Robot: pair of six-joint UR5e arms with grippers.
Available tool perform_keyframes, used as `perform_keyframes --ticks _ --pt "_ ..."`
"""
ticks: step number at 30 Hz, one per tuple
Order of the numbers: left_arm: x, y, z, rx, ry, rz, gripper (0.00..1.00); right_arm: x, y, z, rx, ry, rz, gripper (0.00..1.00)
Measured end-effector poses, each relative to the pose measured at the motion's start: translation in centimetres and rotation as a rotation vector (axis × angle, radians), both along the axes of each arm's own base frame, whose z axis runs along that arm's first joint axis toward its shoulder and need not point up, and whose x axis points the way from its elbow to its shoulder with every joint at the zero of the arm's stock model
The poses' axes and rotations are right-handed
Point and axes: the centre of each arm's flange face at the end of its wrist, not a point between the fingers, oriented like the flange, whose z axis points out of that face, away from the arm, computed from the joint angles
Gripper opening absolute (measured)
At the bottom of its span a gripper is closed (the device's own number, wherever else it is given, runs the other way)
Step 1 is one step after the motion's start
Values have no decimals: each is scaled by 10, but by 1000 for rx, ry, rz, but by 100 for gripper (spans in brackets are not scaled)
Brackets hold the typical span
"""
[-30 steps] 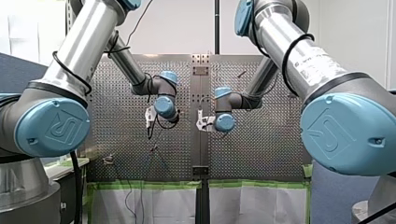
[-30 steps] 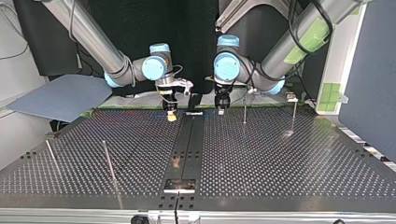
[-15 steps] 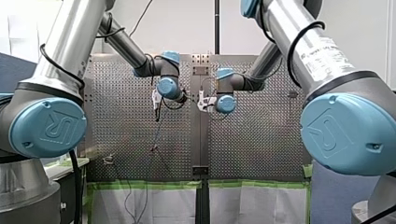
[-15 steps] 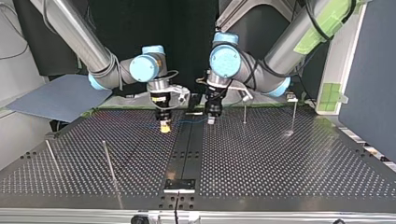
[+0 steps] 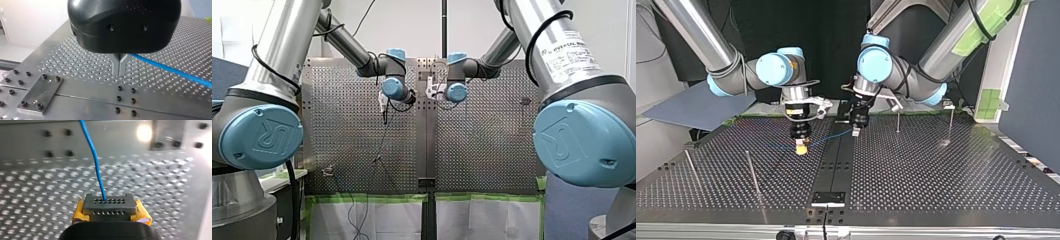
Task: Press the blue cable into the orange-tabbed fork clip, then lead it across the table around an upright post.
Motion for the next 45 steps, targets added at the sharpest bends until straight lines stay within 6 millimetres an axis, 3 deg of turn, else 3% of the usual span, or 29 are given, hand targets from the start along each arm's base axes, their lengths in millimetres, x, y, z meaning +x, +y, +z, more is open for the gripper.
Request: perform_keyframes --ticks 7,15,23,36,45 --pt "9 -3 12 -55 -4 -27 0 -11 7 41 -41 -21 -12 0" --pt "17 -13 4 -114 25 -65 0 -24 16 86 -91 -56 -21 0" --pt "23 -22 24 -155 29 -80 0 -43 22 130 -140 -94 -42 0" --pt "41 -35 71 -222 -19 -118 0 -70 5 138 -139 -90 -108 0" --pt "48 -49 84 -211 -4 -135 0 -85 -8 137 -135 -89 -141 0"
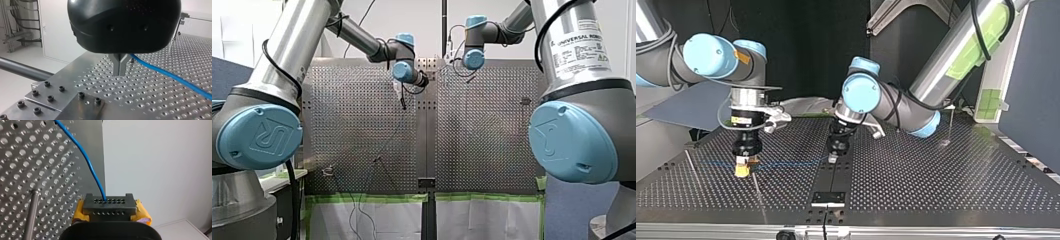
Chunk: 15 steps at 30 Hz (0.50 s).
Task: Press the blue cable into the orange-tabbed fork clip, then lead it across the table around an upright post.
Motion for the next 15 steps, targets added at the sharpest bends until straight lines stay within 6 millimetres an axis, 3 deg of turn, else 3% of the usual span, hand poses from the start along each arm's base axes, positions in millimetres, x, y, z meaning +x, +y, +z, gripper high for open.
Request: perform_keyframes --ticks 15 --pt "6 -13 55 -50 -52 -29 0 -31 -24 0 4 -16 -57 0"
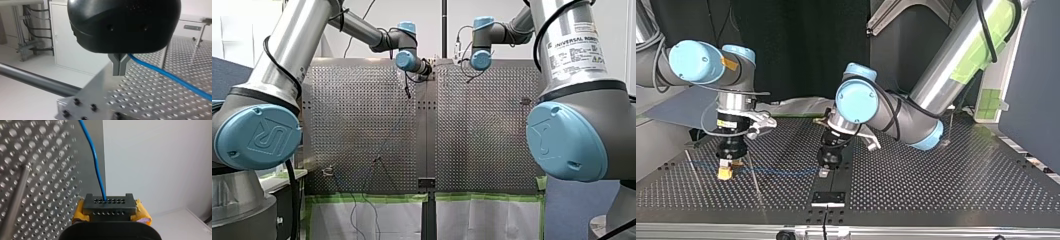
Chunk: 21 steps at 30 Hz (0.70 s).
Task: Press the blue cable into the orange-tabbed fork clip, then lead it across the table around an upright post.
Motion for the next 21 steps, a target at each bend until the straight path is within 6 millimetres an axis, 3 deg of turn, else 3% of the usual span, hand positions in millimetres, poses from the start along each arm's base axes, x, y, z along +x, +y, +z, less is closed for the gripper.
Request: perform_keyframes --ticks 6,21 --pt "4 -8 13 -14 -20 -10 0 -13 -10 0 3 -10 -22 0" --pt "19 -33 -7 68 28 -7 0 -40 -28 -2 6 -9 -70 0"
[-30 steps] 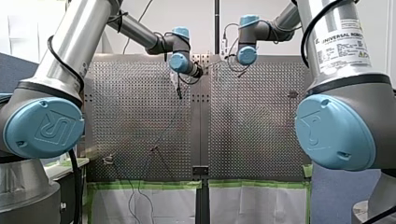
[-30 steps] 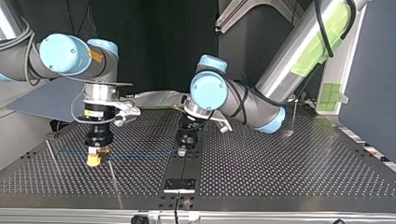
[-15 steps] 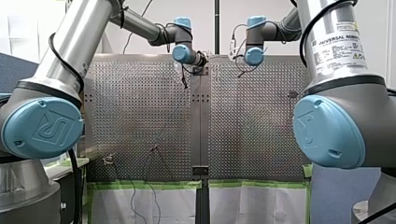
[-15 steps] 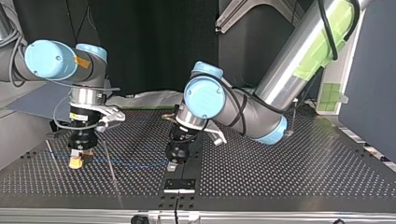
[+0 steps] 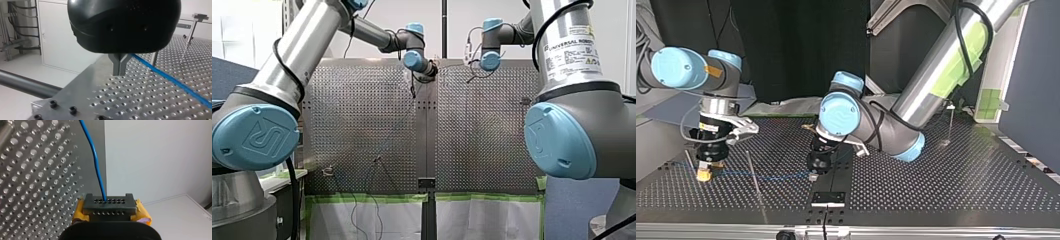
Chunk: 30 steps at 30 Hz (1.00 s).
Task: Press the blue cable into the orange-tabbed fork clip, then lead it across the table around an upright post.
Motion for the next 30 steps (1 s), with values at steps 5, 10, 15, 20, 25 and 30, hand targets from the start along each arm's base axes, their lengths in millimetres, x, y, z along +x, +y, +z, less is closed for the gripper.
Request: perform_keyframes --ticks 5,10,15,20,25,30 --pt "1 -8 -7 5 6 -13 0 -8 -8 -6 8 4 -15 0" --pt "0 -13 -3 -3 -2 -26 0 -17 -18 -13 19 3 -27 0" --pt "3 -24 -9 1 5 -39 0 -26 -26 -18 27 1 -32 0" --pt "4 -35 -16 2 8 -50 0 -37 -35 -23 34 1 -37 0" --pt "7 -39 -23 0 14 -51 0 -44 -48 -40 58 5 -36 0" --pt "12 -45 -39 10 30 -53 0 -52 -57 -50 75 -7 -42 0"
